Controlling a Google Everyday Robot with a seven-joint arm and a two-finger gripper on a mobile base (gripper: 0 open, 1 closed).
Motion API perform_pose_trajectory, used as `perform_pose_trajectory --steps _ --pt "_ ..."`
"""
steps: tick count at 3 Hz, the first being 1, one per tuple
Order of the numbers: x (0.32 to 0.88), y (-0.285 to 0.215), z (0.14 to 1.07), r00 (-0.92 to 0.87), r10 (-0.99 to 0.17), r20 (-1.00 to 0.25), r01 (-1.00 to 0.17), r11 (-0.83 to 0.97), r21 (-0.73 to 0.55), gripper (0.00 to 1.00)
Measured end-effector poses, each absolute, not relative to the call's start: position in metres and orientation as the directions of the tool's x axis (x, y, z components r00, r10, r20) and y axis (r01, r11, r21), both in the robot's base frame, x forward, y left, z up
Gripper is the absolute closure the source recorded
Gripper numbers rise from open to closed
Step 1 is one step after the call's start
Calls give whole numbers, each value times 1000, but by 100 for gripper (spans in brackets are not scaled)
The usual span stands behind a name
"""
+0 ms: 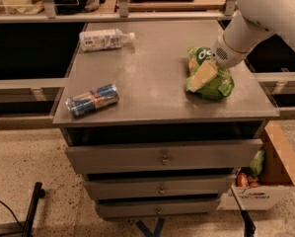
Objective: Pick green rice chip bag
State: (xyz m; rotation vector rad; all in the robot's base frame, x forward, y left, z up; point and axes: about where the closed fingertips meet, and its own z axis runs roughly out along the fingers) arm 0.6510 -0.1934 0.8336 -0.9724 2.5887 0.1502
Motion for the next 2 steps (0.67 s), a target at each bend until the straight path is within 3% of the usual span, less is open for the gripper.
perform_pose_trajectory --steps 2 --pt "643 -191 831 -690 -626 -363 -664 747 -27 87"
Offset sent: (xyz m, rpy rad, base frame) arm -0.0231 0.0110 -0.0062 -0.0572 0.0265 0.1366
